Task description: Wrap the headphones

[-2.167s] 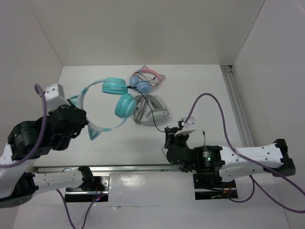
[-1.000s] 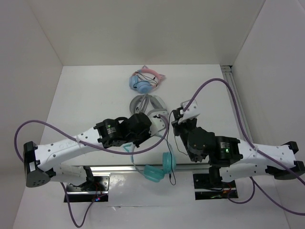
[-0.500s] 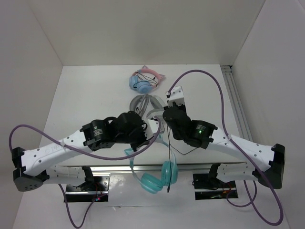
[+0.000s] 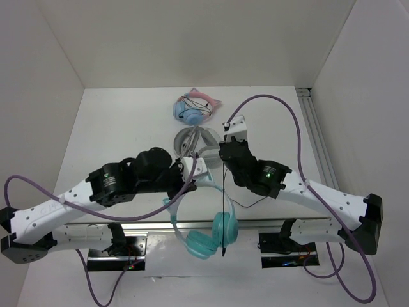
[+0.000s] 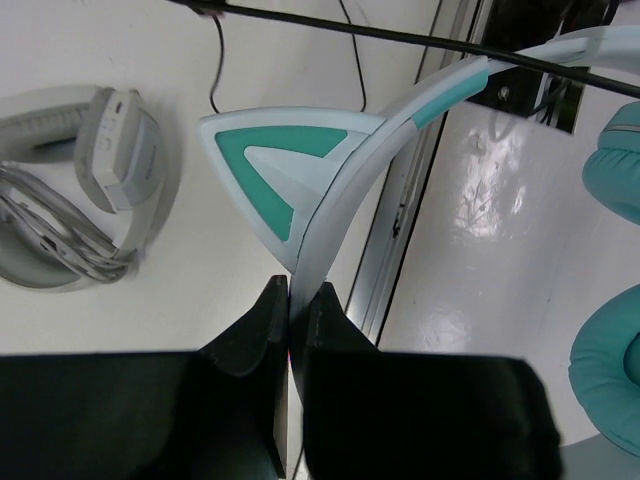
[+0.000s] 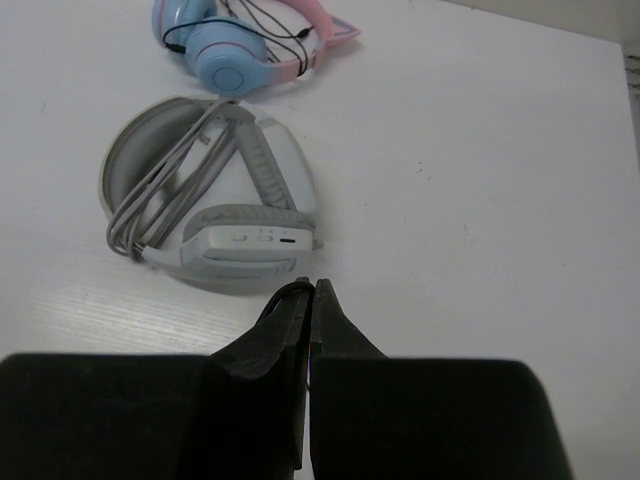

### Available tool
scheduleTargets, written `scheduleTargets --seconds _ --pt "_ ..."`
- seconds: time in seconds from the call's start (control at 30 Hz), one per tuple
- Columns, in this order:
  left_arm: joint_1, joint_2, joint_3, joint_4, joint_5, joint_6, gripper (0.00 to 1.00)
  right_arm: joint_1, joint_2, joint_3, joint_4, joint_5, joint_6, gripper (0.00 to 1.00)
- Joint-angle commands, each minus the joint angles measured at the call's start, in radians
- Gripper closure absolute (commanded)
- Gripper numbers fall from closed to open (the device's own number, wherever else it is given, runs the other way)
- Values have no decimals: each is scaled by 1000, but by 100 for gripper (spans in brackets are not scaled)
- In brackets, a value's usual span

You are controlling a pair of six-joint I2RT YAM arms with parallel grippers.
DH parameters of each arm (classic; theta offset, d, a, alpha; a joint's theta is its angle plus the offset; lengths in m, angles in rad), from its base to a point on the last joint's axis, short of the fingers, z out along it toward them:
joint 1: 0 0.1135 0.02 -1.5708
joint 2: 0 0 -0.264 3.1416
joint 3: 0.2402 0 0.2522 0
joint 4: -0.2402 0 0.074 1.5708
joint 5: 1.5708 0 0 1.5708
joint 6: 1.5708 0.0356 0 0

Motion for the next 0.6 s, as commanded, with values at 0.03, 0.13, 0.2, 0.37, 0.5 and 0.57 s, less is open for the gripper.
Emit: scheduleTargets --seconds 0.03,0.13,0.2,0.37,0.5,0.57 --pt "-12 -110 47 97 137 -32 100 -13 -12 -56 86 -64 21 100" --pt "-12 -151 68 106 54 -68 100 -22 -46 -83 135 -110 21 100" --pt "-12 -166 82 106 -53 -96 100 -22 -74 -116 170 -159 21 100" --pt "-12 -209 93 201 -147 -217 100 -22 -175 -308 495 -588 -30 100" --pt "-12 -243 93 276 -182 -309 100 -22 -177 -350 629 -742 -2 100" --pt "-12 -260 65 328 -200 -358 100 -2 -148 -376 724 -798 -2 100"
